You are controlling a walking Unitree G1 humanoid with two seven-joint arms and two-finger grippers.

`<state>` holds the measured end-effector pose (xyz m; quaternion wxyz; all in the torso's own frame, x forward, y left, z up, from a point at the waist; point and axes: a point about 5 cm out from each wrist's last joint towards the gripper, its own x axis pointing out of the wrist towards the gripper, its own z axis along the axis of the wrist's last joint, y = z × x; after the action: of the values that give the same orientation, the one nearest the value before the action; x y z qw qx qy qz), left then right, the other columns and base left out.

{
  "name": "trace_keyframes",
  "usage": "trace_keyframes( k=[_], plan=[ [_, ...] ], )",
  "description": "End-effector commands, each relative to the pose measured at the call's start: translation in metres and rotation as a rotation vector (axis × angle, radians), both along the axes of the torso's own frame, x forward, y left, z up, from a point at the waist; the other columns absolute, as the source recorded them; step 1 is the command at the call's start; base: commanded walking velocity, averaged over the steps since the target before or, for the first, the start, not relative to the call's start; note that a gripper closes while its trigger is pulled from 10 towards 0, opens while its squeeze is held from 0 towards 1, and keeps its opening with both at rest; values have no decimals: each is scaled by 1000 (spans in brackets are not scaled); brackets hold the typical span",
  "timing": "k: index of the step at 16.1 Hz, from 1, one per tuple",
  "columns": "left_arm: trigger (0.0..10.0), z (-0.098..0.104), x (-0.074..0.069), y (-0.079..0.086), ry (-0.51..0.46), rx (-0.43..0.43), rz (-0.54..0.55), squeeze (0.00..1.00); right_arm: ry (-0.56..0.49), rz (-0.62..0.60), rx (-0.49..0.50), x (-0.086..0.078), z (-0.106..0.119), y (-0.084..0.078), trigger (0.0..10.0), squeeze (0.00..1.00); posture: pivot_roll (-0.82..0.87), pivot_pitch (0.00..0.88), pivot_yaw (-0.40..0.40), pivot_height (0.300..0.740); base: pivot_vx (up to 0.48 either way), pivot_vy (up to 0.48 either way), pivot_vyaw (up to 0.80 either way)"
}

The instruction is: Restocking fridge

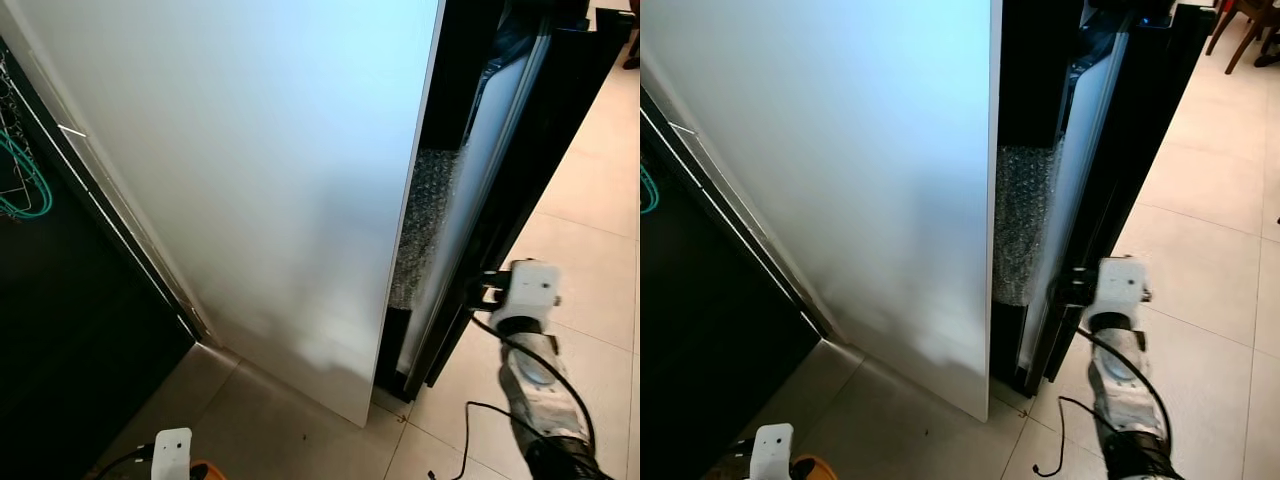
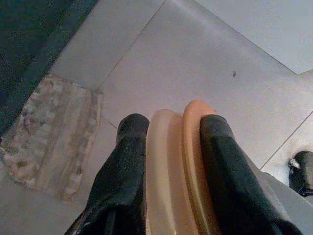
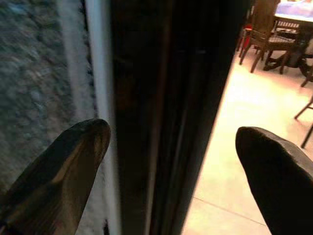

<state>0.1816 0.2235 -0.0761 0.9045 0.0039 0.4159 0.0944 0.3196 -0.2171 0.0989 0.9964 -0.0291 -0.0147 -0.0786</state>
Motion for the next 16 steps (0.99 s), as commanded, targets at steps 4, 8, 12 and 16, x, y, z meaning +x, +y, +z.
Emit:
trace_keyframes(
  k=[4,8,12,16],
  plan=[
    [10000,-6,-7,-7,40,-15,-19,0,-59,13,-18,20,26,2,10000,0,-90,38,63,740,0,0,0],
    [10000,-6,-8,-8,41,-17,-19,0,-89,20,-47,37,45,-1,10000,0,-88,47,58,740,0,0,0],
    [10000,-7,-10,-8,44,-17,-16,0,-119,-52,-51,36,51,-12,10000,0,-90,59,56,740,0,0,0],
    [10000,-8,-12,-8,48,-15,-17,0,-94,-169,-49,16,32,-31,10000,0,-99,64,53,740,0,0,0]
  ],
)
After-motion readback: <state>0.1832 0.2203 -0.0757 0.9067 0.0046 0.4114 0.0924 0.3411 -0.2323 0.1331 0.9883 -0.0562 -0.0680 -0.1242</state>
